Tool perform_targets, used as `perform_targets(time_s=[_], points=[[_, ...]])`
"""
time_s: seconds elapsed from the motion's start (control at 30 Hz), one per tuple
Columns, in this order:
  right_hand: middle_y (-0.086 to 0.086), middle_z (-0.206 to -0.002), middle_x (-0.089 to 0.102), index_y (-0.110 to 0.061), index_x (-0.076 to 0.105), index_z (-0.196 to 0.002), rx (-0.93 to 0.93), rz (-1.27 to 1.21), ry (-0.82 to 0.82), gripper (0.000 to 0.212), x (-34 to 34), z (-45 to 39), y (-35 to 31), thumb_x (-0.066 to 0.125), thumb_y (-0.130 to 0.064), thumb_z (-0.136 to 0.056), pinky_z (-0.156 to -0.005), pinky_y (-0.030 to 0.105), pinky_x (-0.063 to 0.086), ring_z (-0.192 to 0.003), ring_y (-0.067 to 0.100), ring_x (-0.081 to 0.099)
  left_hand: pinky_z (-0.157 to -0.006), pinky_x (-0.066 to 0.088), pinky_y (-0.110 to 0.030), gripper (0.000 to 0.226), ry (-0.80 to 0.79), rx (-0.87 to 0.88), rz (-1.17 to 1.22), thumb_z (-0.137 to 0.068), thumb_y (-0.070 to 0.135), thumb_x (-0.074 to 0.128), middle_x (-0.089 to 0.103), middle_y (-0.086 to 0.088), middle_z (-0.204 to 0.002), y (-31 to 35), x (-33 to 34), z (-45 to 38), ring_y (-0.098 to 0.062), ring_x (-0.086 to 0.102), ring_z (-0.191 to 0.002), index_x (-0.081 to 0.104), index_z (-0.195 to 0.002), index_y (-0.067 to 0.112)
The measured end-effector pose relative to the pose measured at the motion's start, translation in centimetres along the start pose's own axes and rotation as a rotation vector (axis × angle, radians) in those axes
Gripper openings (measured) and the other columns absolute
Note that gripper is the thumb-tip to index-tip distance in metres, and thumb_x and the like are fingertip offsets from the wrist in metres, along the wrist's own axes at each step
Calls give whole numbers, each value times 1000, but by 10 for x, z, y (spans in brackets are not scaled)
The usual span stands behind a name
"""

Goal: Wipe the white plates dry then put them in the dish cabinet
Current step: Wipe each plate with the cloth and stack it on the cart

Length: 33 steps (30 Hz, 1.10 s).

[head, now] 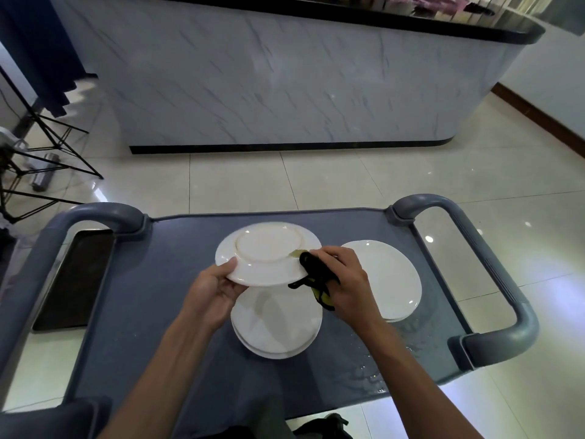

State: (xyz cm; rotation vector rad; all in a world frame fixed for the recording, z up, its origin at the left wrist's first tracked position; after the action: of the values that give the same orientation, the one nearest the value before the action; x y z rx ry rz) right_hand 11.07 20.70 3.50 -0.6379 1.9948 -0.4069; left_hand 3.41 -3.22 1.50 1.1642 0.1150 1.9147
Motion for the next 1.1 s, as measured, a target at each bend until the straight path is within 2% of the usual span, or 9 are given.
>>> perform_targets(time_s=[0.17,0.23,0.4,0.57,0.7,0.8,0.87,1.0,1.1], points=[[7,-121,63,-7,57,-139,132,-67,-54,61,4,-2,-1,68,11,-82,-98,21,45,-109,23,60,-72,61,-38,41,-82,128,-19,-83,5,61,72,-14,-118,0,-2,-2,-28,71,-104,61,-124,5],[5,-123,62,-9,54,-143,204,-117,-51,67,7,-4,-3,66,16,-81,-100,27,46,-112,25,60,-73,61,-39,44,-87,156,-59,-80,6,63,71,-14,-119,1,-2,-2,-29,71,-104,61,-124,4],[4,-124,63,-10,51,-145,241,-163,-25,67,9,-10,-8,71,9,-84,-99,33,47,-113,25,60,-70,61,-39,43,-61,231,-129,-77,5,66,73,-13,-114,2,-3,1,-28,72,-99,64,-120,5],[0,-121,65,-15,51,-146,331,-313,12,66,5,-27,-23,76,-3,-86,-97,44,50,-111,24,63,-61,60,-36,26,6,288,-311,-88,-3,61,75,-10,-103,1,-2,2,-25,73,-85,69,-110,8],[-16,-117,66,-31,57,-132,358,-356,7,56,11,-53,-41,80,-23,-82,-98,33,50,-113,7,60,-58,59,-36,24,-12,307,-409,-87,-5,62,76,-11,-97,-8,2,5,-27,74,-80,69,-108,6],[-21,-105,66,-35,55,-116,415,-335,31,49,24,-64,-47,81,-23,-76,-84,12,47,-102,-3,59,-58,58,-35,24,-33,313,-435,-86,-6,63,77,-11,-95,-14,8,7,-27,74,-79,69,-106,5],[-19,-101,64,-32,56,-110,429,-313,34,42,32,-64,-48,80,-23,-77,-78,8,44,-97,-2,58,-59,59,-37,23,-46,316,-442,-86,-7,63,76,-12,-94,-16,11,8,-27,74,-78,70,-105,5],[-5,-120,66,-21,62,-126,271,-156,-21,39,38,-55,-50,72,-20,-88,-97,29,43,-110,11,54,-62,61,-41,25,-48,304,-408,-86,-9,60,75,-14,-96,-18,12,9,-29,72,-80,70,-106,3],[-4,-142,56,-22,50,-146,206,-66,-110,54,34,-45,-47,65,-21,-94,-111,35,36,-128,15,46,-69,60,-45,27,-42,297,-374,-86,-8,60,74,-18,-101,-16,11,9,-32,71,-84,69,-109,2]])
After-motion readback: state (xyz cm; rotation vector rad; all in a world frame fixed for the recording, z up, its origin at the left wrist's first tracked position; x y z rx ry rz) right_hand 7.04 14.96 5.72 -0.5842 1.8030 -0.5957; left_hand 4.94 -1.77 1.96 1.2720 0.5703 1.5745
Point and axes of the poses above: each hand's wrist, its own z-axis away from the middle knuckle, its own x-axis out of the palm, y = z × x, the point moved 1 cm from there along -z, towards the middle knuckle
